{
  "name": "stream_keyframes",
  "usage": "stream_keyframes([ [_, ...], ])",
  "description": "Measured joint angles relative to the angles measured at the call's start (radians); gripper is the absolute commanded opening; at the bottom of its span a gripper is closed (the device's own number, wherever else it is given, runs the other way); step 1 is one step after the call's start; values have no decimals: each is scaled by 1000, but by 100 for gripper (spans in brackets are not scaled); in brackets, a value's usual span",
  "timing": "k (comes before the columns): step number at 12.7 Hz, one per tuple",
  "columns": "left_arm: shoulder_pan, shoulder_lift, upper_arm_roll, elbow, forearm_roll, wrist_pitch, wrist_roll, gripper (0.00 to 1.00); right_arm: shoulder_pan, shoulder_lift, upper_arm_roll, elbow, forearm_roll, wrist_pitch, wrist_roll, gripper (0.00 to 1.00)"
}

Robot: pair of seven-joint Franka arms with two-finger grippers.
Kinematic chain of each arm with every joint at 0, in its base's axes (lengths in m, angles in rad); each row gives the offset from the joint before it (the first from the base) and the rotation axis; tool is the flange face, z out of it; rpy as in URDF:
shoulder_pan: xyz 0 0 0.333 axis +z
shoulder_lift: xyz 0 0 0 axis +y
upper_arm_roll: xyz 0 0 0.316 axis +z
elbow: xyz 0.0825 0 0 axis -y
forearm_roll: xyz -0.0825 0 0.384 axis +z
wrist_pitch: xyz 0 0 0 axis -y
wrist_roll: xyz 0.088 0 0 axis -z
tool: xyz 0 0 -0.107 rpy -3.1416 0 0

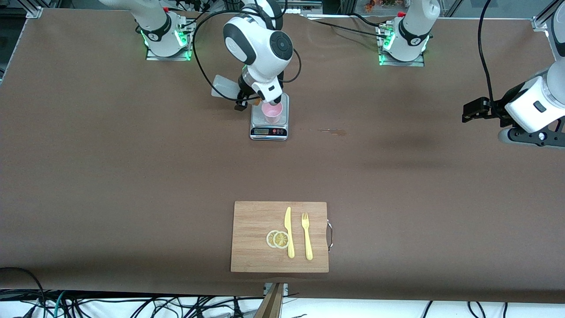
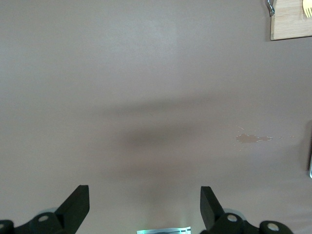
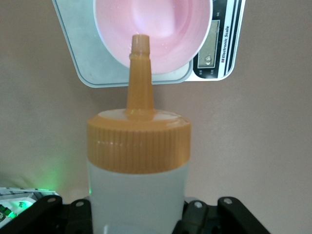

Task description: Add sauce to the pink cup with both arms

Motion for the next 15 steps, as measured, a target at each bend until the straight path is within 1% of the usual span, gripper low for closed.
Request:
stream_keyframes([
  [5,0,0,0,1,0,0,0,100,16,60,0,98,-48,-98,2,24],
  [10,0,0,0,1,0,0,0,100,8,64,-3,118,-49,-112,0,25],
  [13,0,0,0,2,0,0,0,100,-59,24,-7,124,0,-112,-61,25],
  [15,0,0,0,2,0,0,0,100,-137,-33,-9,121,71,-114,-155,25],
])
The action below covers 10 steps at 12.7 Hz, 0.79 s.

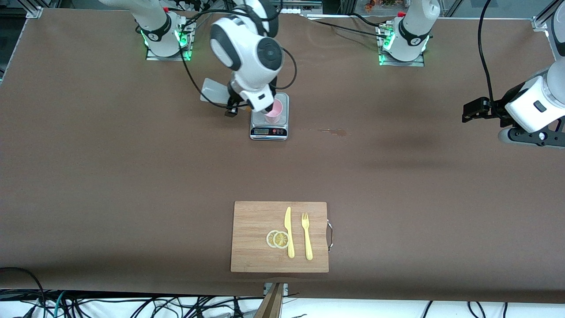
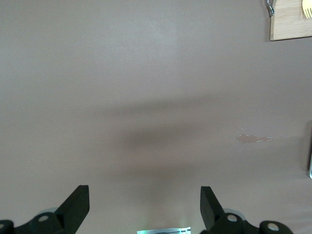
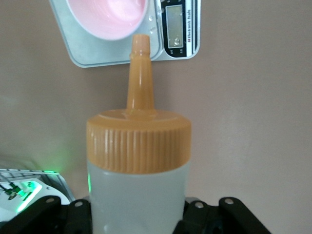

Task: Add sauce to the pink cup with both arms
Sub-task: 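Carry the sauce bottle with the right gripper back from the scale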

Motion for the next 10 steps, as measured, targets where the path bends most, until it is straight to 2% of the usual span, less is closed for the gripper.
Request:
stream_keyframes([
  [5,0,0,0,1,0,0,0,100,-221,-118,-4,-55,173,38,-308,25],
  [8,0,0,0,1,0,0,0,100,-330,-127,-4,-88,285,68,-495,25],
  [10,0,1,0,2,0,0,0,100,-427,-125,-5,-111,393,78,-663,25],
])
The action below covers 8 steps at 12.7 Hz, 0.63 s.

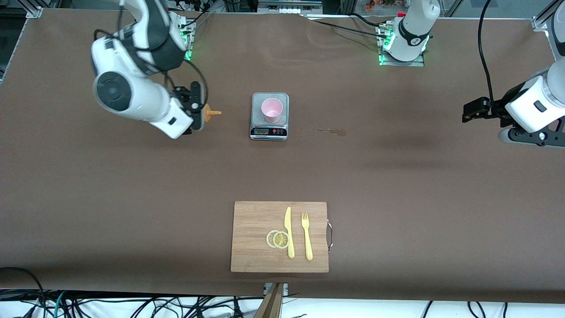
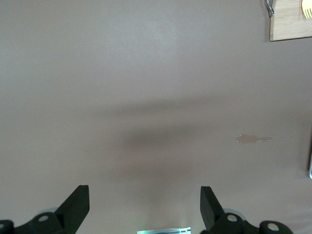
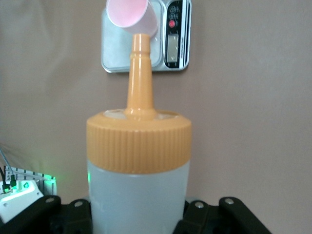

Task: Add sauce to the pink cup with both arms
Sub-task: 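Carry the sauce bottle with the right gripper back from the scale, then lower the sauce bottle onto the table and open the right gripper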

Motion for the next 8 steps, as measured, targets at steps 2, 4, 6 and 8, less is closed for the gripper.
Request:
stream_keyframes([
  [2,0,0,0,0,0,0,0,100,-111,5,-1,-32,112,1,-194,25],
  [4,0,1,0,0,0,0,0,100,-204,16,-1,-72,205,-1,-361,25],
  [6,0,1,0,0,0,0,0,100,-262,47,-1,-100,288,-7,-506,25],
  [8,0,1,0,1,0,0,0,100,-306,111,-1,-110,386,-28,-662,25],
])
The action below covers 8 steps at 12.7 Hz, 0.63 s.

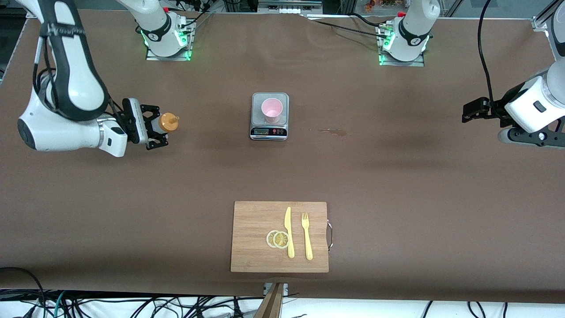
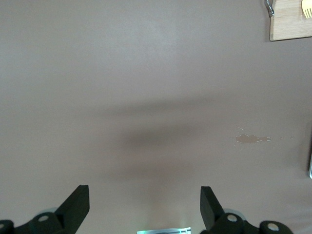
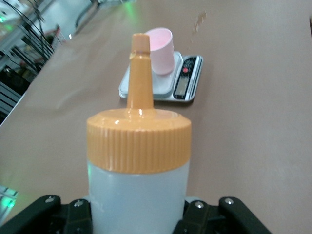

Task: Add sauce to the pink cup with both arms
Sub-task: 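Lower the sauce bottle onto the table and open the right gripper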

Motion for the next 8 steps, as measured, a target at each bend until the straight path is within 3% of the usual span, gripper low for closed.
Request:
stream_keyframes([
  [4,0,1,0,0,0,0,0,100,-87,172,-4,-3,137,-29,-291,25],
  [8,0,1,0,0,0,0,0,100,-119,303,-4,-3,262,-80,-446,25],
])
